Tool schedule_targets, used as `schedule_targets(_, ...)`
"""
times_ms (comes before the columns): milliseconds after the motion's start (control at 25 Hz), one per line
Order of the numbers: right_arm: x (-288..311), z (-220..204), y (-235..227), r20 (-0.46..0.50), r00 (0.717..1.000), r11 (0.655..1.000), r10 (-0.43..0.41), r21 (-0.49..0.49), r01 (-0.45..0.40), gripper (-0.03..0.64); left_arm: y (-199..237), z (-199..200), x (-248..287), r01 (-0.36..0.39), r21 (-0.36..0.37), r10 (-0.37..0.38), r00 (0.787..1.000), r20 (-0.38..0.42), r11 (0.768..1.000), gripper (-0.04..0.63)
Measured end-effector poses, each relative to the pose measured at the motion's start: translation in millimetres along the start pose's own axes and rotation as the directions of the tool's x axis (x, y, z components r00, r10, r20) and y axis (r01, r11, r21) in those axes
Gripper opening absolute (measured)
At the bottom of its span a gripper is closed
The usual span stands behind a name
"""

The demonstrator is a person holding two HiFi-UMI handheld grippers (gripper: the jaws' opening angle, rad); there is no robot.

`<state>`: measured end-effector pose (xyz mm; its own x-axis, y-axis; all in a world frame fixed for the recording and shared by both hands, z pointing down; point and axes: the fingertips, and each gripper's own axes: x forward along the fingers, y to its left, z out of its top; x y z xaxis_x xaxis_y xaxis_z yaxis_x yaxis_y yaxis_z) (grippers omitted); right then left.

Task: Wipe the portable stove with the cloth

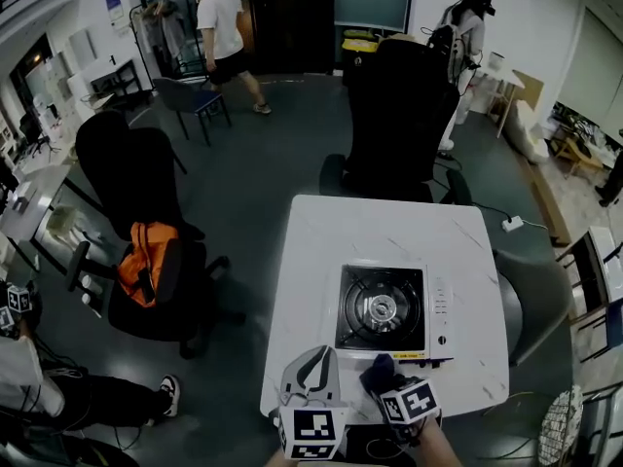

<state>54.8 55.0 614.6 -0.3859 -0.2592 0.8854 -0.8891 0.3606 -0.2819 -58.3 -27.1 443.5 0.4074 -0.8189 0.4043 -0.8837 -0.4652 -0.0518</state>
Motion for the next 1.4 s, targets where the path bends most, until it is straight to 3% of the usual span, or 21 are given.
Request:
schedule_targets(800,-73,-38,-115,-0.023,1.0,1.0,0.006,0.006,-0.006,0.106,-95,38,73,0.043,0.026,-0.043,0.999,0.004,0.999,0.021)
schedule_targets(1160,-86,-46,-146,-0.025,0.997,0.997,0.075,0.011,-0.075,0.106,-121,41,94,0.023,0.033,-0.023,0.999,-0.025,0.999,0.021)
schedule_targets(1400,-95,-49,-174,-0.054,0.996,0.998,0.064,-0.02,-0.065,0.106,-133,44,105,0.004,0.035,-0.003,0.999,-0.034,0.999,0.021)
